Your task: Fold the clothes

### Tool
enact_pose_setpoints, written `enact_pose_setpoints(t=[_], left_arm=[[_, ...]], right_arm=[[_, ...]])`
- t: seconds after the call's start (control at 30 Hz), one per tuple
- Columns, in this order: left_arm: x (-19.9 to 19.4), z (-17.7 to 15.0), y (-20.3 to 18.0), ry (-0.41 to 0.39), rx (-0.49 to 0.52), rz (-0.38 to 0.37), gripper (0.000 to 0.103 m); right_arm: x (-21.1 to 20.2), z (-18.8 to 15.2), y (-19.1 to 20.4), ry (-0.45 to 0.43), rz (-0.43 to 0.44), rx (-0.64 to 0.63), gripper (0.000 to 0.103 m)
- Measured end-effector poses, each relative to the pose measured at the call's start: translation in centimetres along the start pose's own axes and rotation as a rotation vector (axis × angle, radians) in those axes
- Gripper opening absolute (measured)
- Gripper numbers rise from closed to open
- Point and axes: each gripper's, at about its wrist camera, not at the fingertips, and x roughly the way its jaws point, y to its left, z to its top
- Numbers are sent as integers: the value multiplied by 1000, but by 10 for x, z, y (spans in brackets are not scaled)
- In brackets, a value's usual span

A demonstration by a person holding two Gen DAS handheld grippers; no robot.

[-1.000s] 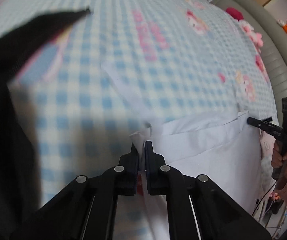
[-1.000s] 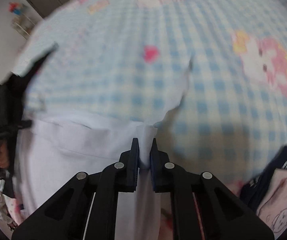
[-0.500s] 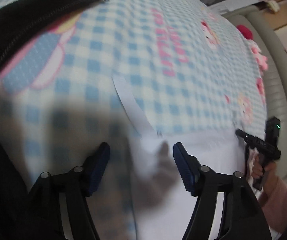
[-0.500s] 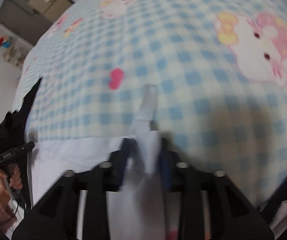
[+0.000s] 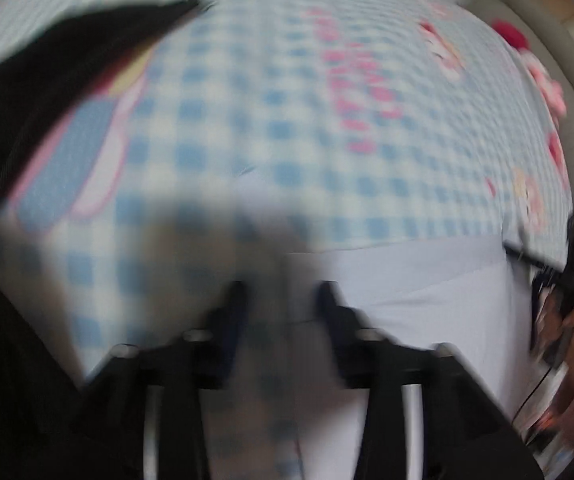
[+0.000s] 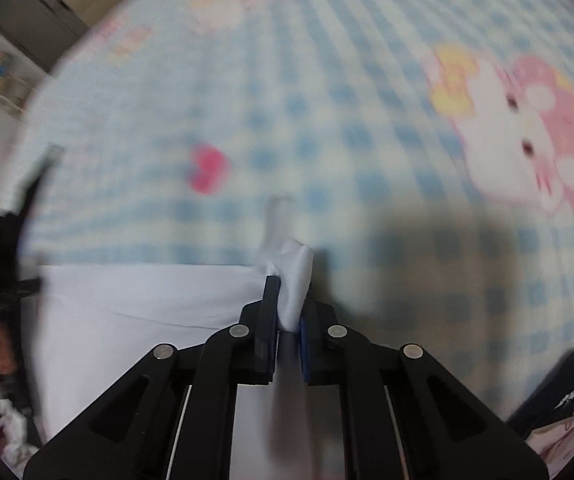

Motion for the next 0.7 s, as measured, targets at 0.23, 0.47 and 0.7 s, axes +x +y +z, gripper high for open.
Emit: enact_pose_setpoints(t=[0.23, 0.47, 0.7], left_arm=[[-50, -82, 21, 33, -35, -49, 42], [-71, -202, 10, 171, -18, -26, 38], [-96, -269, 28, 166, -82, 37, 40]], right_arm=[[-27, -30, 23, -22, -51, -35, 31], [-19, -124, 109, 155, 82, -126, 32], [-12, -218, 196, 331, 214, -215, 32]])
